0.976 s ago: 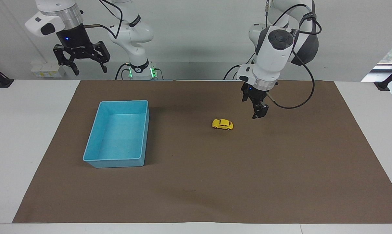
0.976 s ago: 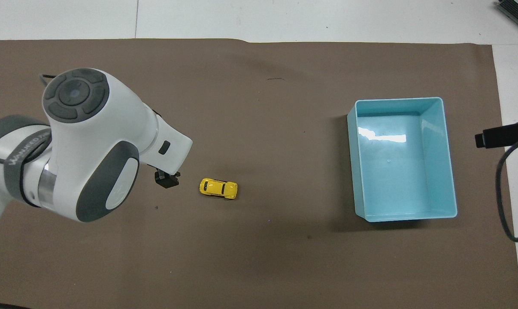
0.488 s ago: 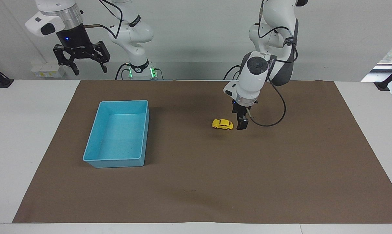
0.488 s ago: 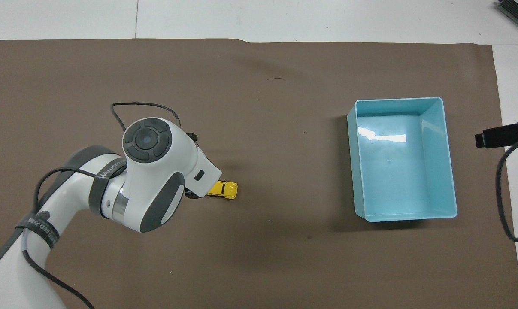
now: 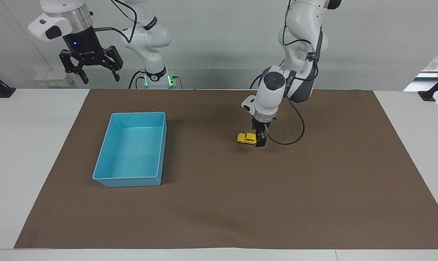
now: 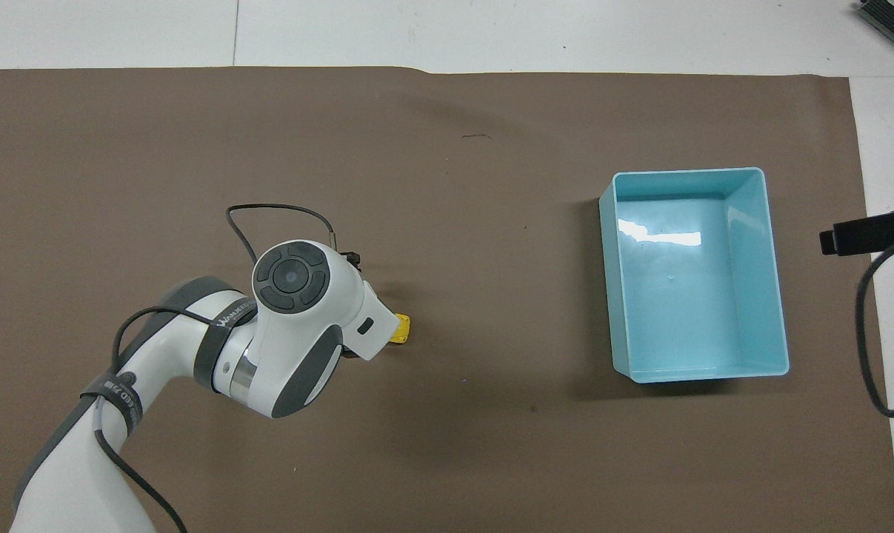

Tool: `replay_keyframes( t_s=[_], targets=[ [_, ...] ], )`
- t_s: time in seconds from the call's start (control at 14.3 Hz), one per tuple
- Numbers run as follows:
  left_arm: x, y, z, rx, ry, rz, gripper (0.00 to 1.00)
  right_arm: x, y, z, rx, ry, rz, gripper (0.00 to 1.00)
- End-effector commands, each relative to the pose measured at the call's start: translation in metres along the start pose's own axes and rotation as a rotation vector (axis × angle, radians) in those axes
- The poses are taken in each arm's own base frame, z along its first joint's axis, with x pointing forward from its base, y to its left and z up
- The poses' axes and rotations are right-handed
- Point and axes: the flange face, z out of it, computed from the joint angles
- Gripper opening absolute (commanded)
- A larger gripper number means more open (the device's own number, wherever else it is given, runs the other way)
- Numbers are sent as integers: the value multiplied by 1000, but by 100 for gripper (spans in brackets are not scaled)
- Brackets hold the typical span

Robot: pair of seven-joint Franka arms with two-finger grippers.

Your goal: Wind up and store yellow beetle car

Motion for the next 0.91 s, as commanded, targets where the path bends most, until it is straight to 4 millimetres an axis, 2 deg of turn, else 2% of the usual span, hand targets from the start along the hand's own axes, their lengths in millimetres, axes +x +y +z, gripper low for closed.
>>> replay_keyframes(
  t_s=[0.0, 0.14, 0.28, 0.35, 0.42, 0.49, 0.56, 0.63, 0.7, 0.77, 0.84],
  targets=[
    [14, 16, 22, 6, 9, -28, 100, 0, 1, 1, 3, 2, 24, 100],
    [15, 20, 25, -2, 4, -34, 100, 0, 1, 1, 3, 2, 24, 100],
    [29, 31, 25, -6, 0, -7, 100, 0, 1, 1, 3, 2, 24, 100],
    [28, 31, 25, -7, -1, -11, 100, 0, 1, 1, 3, 2, 24, 100],
    [30, 32, 25, -8, -1, -30, 91, 0, 1, 1, 3, 2, 24, 100],
    [30, 32, 24, -8, -1, -45, 72, 0, 1, 1, 3, 2, 24, 100],
    [30, 32, 24, -9, -2, -47, 47, 0, 1, 1, 3, 2, 24, 100],
    [30, 32, 24, -7, -2, -46, 32, 0, 1, 1, 3, 2, 24, 100],
    [29, 31, 24, -8, -3, -44, 23, 0, 1, 1, 3, 2, 24, 100],
    [28, 31, 25, -9, -4, -43, 4, 0, 1, 1, 3, 2, 24, 100],
    [25, 28, 25, -9, -4, -47, 0, 0, 1, 1, 3, 2, 24, 100]
  ],
)
